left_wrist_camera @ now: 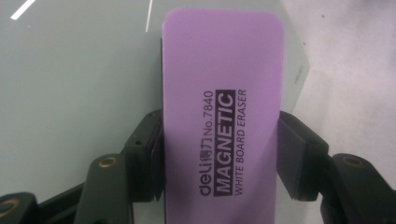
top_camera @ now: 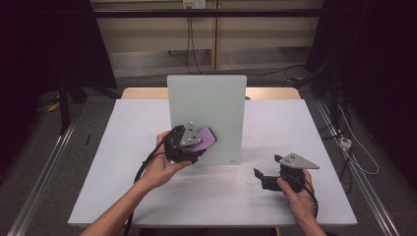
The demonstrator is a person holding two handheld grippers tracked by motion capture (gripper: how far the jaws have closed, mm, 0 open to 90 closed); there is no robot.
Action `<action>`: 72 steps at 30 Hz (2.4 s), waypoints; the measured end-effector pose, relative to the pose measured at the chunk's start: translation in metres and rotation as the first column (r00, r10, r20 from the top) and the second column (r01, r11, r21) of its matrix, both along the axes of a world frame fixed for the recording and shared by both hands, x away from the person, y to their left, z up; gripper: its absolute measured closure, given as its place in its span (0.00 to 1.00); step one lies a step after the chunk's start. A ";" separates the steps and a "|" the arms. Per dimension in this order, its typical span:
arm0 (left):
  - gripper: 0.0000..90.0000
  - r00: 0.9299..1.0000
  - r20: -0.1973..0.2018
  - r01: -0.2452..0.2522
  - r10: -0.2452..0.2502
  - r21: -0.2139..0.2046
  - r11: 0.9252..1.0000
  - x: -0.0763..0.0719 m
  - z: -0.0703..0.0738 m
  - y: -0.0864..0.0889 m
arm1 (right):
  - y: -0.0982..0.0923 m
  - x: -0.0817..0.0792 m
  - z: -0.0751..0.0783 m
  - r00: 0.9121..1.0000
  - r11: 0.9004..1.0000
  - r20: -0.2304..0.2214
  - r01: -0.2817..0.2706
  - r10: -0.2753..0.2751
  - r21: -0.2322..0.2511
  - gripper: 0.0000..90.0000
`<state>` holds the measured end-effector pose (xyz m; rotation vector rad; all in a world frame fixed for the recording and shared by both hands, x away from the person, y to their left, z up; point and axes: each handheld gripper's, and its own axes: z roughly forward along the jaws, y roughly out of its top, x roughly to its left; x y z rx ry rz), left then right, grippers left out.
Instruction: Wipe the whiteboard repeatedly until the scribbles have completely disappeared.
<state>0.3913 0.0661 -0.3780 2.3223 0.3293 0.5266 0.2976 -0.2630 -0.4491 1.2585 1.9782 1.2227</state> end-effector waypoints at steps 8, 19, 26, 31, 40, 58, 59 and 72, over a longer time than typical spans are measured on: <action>0.45 0.998 -0.044 0.042 -0.041 0.028 0.999 -0.003 -0.014 -0.013 | 0.000 0.000 0.000 1.000 1.000 0.000 -0.001 0.001 -0.002 0.09; 0.46 0.995 -0.061 0.085 -0.082 0.053 0.995 -0.005 -0.019 -0.037 | 0.000 0.000 0.000 1.000 1.000 0.000 0.001 -0.001 0.003 0.09; 0.46 0.998 -0.047 0.044 -0.045 -0.019 0.999 0.003 0.002 -0.026 | -0.001 0.000 0.000 1.000 1.000 -0.001 0.001 -0.001 0.001 0.09; 0.46 0.999 -0.043 0.015 -0.018 -0.077 0.997 0.011 0.016 -0.014 | -0.001 0.000 0.000 1.000 1.000 -0.003 0.002 -0.002 0.006 0.09; 0.46 0.999 -0.009 -0.055 0.054 -0.175 0.983 0.020 0.040 0.015 | 0.001 0.002 0.000 1.000 1.000 -0.006 0.001 -0.001 0.006 0.09; 0.46 0.996 -0.048 -0.076 0.069 -0.167 0.983 0.016 0.037 0.047 | 0.002 0.001 -0.001 1.000 1.000 -0.009 -0.001 0.001 0.007 0.09; 0.45 0.997 -0.046 -0.075 0.068 -0.162 0.984 0.016 0.038 0.047 | 0.002 0.001 -0.001 1.000 1.000 -0.009 -0.002 0.002 0.007 0.09; 0.45 0.998 -0.063 -0.039 0.030 -0.148 0.988 0.003 0.037 0.045 | 0.002 0.000 -0.001 1.000 1.000 -0.004 -0.008 0.008 0.002 0.09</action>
